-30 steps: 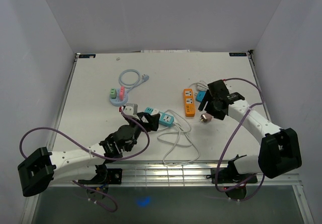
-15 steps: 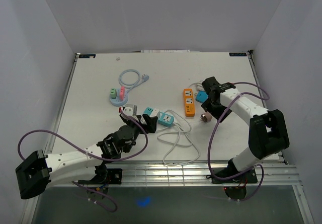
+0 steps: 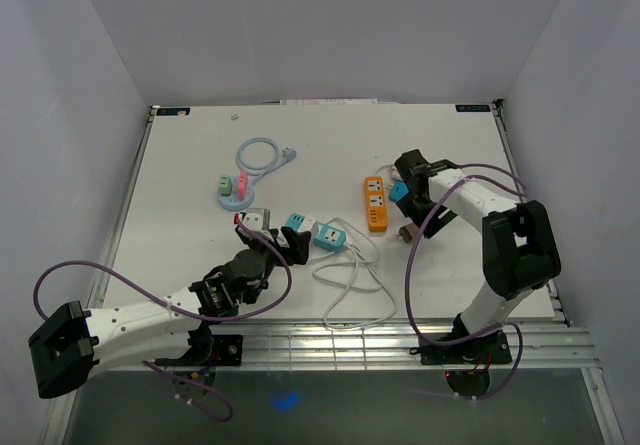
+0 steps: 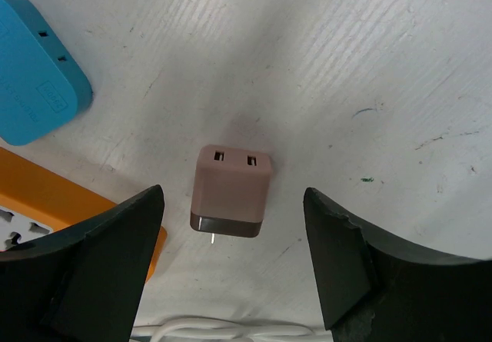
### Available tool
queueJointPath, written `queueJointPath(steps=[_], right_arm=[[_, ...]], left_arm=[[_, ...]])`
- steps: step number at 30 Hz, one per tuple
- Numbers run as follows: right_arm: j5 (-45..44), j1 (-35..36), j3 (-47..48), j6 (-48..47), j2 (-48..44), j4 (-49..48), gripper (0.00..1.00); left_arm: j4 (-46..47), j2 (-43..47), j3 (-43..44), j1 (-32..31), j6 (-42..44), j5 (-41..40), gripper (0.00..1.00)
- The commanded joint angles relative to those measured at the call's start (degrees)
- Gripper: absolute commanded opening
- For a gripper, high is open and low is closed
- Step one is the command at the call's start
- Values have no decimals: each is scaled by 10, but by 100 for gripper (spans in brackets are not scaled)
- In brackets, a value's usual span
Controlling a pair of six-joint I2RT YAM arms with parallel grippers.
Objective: Insert the plug
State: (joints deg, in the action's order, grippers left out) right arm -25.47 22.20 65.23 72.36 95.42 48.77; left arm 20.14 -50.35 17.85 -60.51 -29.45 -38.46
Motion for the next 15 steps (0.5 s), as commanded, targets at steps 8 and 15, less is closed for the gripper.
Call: queueJointPath(steps=[8, 15], right_arm=[[-9, 0, -19, 44, 32, -45, 71], [-5, 0, -58, 49, 26, -81, 42]], left_arm=[[-22, 6, 25, -2, 13, -14, 98], [-26, 4, 24, -2, 11, -14, 98]])
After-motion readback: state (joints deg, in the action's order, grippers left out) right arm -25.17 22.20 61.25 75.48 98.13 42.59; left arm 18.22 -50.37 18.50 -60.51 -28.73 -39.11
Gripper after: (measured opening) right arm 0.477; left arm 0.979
